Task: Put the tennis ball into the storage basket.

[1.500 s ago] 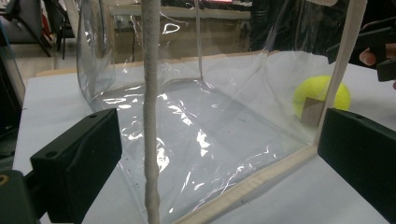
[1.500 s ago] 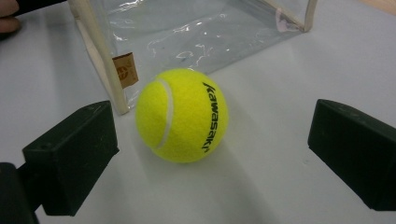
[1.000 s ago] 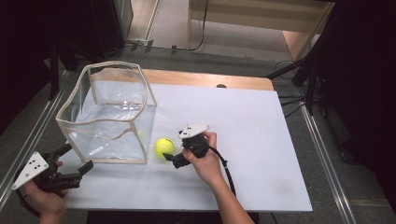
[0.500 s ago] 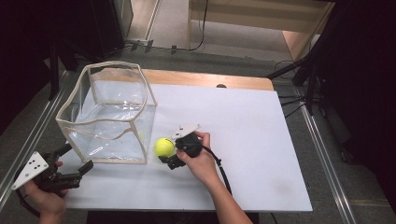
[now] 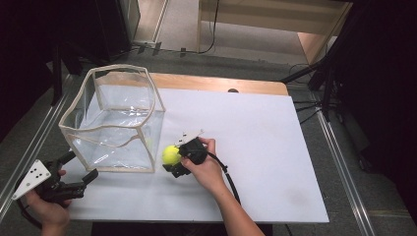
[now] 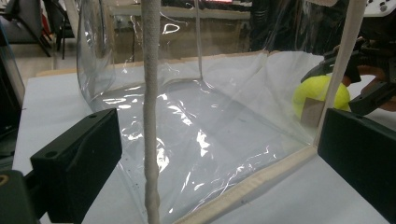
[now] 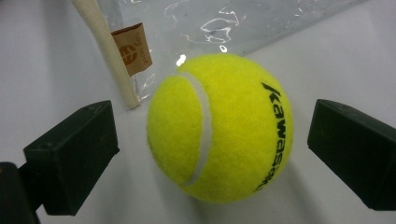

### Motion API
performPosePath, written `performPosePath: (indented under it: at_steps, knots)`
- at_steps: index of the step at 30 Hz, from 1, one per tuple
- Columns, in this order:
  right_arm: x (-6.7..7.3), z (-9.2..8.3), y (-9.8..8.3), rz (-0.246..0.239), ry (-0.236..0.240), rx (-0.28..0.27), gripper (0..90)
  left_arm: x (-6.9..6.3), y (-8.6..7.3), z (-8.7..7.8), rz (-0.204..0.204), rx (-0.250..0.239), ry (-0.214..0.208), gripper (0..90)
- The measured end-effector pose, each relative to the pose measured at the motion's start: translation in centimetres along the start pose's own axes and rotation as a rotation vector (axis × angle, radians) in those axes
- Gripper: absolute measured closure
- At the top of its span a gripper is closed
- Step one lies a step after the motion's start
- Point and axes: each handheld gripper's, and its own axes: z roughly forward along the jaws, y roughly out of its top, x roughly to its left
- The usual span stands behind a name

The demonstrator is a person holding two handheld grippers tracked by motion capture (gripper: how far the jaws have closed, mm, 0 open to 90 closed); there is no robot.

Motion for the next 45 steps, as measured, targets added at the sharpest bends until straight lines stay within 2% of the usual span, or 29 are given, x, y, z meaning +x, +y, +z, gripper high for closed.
performPosePath:
  at_steps: [7, 9, 17, 18, 19, 24, 30, 45]
  knots:
    - [0.1, 0.6, 0.1, 0.002, 0.006, 0.009, 1.0, 0.0, 0.0, 0.0, -0.003, -0.003, -0.001, 0.1]
    - [0.1, 0.8, 0.1, 0.003, -0.001, 0.006, 5.2, 0.0, 0.0, 0.0, -0.002, -0.003, -0.001, 0.1]
    - [0.1, 1.1, 0.2, -0.005, 0.001, 0.019, 5.7, 0.0, 0.0, 0.0, -0.002, -0.003, -0.002, 0.1]
    - [0.1, 1.2, 0.2, -0.003, 0.001, 0.019, 6.5, 0.0, 0.0, 0.0, -0.002, -0.002, -0.002, 0.1]
    - [0.1, 1.2, 0.1, -0.004, -0.002, 0.022, 12.6, 0.0, 0.0, 0.0, -0.002, -0.002, -0.002, 0.1]
    - [0.2, 1.4, 0.1, -0.007, -0.003, 0.035, 13.9, 0.0, 0.0, 0.0, -0.002, -0.003, -0.002, 0.1]
    - [0.1, 1.4, 0.1, -0.01, -0.021, 0.037, 22.9, 0.0, 0.0, 0.0, -0.001, -0.001, -0.003, 0.1]
    - [0.0, 1.3, 0.2, -0.012, -0.014, 0.042, 23.8, 0.0, 0.0, 0.1, 0.001, 0.002, -0.005, 0.1]
